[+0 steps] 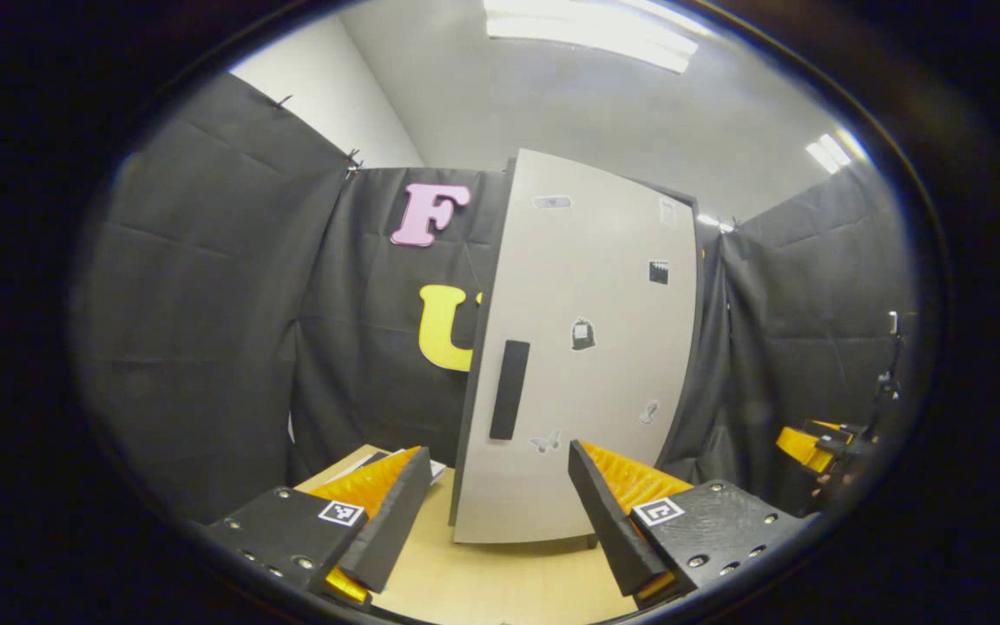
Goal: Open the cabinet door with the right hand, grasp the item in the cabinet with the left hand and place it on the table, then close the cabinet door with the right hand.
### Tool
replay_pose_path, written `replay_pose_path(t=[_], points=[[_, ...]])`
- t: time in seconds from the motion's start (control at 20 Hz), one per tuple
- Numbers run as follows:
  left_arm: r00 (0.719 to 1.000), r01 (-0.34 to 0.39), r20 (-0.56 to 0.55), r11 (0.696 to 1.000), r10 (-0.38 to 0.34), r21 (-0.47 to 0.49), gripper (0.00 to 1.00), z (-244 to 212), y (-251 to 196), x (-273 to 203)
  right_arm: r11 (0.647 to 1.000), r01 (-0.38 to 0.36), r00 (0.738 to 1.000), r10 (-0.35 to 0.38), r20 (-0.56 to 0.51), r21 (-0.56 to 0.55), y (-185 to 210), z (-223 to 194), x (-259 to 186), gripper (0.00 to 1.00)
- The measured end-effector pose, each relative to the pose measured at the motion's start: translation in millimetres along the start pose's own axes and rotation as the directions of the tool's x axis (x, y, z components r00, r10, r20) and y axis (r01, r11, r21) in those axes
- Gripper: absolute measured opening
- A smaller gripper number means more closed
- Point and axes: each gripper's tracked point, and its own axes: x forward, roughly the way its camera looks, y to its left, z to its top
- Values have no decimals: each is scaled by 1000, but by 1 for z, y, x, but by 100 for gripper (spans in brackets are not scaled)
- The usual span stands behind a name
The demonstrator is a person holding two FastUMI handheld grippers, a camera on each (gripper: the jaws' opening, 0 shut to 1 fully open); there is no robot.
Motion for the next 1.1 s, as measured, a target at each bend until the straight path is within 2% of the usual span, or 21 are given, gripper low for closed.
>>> replay_pose_path(t=[0.2, 0.35, 0.45, 0.75, 0.95, 1.1], points=[[1000, 6, -12, 999, -6, -37, 95, -7, -1, 0, 1000, 3, 999, -2, -43, 4, 7, -12, 4, 98], [999, 30, -22, 998, -31, -46, 96, -12, -3, 3, 998, -42, 998, 44, -34, 52, 33, -10, 7, 98], [998, 49, -23, 997, -51, -56, 95, -11, -5, 2, 997, -44, 998, 46, -34, 59, 45, -8, 8, 98], [997, 76, -12, 997, -76, -15, 96, -13, 6, 11, 1000, 13, 1000, -13, -23, 24, 63, 0, 8, 98], [992, 120, -38, 991, -122, -54, 96, -22, 5, 6, 997, 60, 997, -56, -61, 55, 76, -10, 13, 98], [991, 130, -45, 992, -130, 4, 95, -26, 8, 10, 997, 62, 996, -58, -67, 51, 82, -4, 13, 98]])
